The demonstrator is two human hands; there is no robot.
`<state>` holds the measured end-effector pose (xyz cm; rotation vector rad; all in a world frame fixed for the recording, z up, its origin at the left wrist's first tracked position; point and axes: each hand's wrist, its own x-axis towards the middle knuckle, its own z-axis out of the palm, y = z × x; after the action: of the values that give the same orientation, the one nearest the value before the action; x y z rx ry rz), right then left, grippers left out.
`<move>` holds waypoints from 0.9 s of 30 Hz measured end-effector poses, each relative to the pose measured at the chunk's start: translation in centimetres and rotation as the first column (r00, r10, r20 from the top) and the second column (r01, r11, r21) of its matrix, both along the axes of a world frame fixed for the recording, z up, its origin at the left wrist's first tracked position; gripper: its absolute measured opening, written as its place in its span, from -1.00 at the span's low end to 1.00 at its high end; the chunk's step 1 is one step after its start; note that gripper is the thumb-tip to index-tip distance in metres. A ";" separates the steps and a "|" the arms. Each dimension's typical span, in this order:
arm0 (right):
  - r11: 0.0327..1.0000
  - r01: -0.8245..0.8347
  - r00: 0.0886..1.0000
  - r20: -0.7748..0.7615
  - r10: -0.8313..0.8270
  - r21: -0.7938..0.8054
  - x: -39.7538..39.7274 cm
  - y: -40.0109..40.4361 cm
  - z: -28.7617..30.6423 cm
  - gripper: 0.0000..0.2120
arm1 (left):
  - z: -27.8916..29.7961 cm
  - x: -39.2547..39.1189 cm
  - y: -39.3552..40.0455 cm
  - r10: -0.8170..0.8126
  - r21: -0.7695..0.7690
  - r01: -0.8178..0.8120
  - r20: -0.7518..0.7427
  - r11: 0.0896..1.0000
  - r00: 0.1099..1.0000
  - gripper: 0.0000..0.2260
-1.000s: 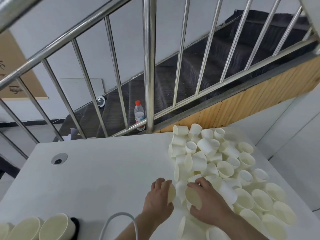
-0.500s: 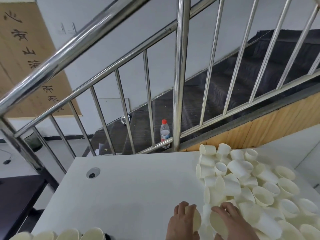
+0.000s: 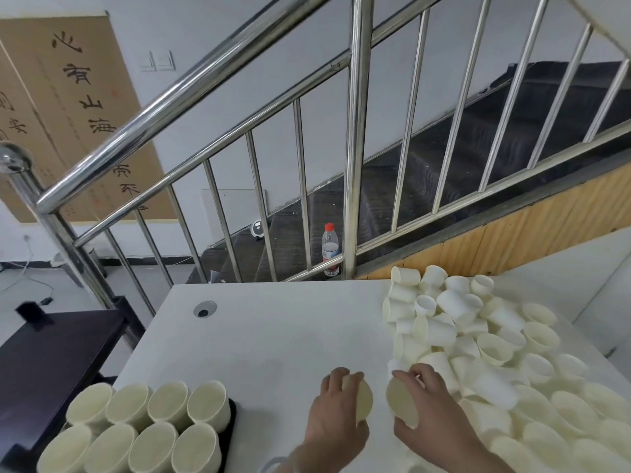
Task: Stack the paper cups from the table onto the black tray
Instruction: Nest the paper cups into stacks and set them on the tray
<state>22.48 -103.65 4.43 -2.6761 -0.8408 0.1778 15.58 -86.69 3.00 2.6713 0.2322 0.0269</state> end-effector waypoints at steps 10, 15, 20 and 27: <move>0.997 -0.052 0.998 0.047 0.049 0.059 -4.5 2.5 0.6 -0.36 | 1.6 -5.7 2.0 0.049 0.009 -0.049 0.020 0.999 0.999 -0.40; 0.997 -0.053 0.995 0.084 0.048 0.050 -6.7 6.3 1.3 -0.35 | 2.3 -7.9 5.6 0.056 0.012 -0.057 0.069 0.998 0.996 -0.39; 0.997 -0.048 0.996 0.083 0.042 0.066 -9.2 12.6 1.7 -0.35 | 2.8 -10.7 11.7 0.065 0.009 -0.067 0.113 0.998 0.991 -0.38; 0.992 -0.058 0.996 0.067 0.050 0.116 -13.9 23.3 2.0 -0.35 | 3.4 -15.0 22.3 0.091 -0.016 -0.090 0.165 0.996 0.982 -0.37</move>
<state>8.60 -80.33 6.45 -2.5629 -0.9146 0.0533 0.61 -64.36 6.42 2.6306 0.2990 0.2753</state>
